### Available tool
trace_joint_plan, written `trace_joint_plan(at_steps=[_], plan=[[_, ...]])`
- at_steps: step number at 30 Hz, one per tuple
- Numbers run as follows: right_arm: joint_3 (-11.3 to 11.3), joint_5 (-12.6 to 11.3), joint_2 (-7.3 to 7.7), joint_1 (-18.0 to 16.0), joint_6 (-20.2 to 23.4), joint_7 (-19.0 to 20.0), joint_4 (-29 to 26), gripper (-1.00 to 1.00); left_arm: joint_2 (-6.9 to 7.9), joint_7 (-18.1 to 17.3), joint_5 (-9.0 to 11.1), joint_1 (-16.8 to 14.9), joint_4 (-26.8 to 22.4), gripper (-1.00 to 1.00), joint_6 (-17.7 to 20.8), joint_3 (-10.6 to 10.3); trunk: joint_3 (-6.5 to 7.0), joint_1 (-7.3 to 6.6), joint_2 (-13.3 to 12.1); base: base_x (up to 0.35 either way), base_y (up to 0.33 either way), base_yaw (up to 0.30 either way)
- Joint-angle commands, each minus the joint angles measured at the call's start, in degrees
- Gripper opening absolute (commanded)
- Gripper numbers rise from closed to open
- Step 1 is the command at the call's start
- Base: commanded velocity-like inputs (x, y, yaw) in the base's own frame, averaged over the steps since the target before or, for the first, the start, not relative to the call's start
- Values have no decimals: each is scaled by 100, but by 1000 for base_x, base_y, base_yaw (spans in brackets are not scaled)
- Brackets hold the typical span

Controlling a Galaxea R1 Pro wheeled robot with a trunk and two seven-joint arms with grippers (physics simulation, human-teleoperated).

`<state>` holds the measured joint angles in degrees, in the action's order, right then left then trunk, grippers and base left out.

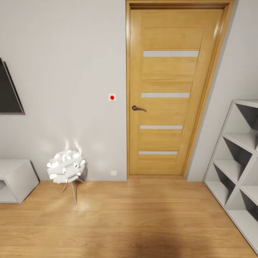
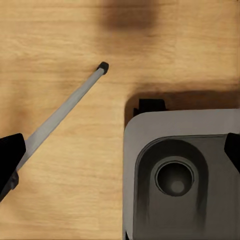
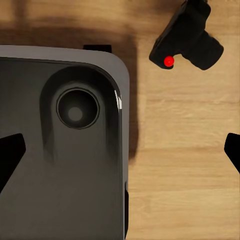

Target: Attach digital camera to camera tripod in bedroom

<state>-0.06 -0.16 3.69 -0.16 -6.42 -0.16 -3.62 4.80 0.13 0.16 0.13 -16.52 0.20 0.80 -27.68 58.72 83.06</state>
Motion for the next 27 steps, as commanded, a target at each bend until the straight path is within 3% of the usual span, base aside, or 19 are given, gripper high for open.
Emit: trace_joint_plan(at_steps=[1, 27], plan=[[-1, -2, 0, -2, -17, -2, 2, 100, -2, 0, 0, 0, -8, 100, 3, 8, -5, 1, 2, 117, 0, 0], [1, -2, 0, -2, -17, -2, 2, 100, -6, -4, 2, -4, -1, 100, -2, 8, -5, 1, 2, 73, 0, 0]])
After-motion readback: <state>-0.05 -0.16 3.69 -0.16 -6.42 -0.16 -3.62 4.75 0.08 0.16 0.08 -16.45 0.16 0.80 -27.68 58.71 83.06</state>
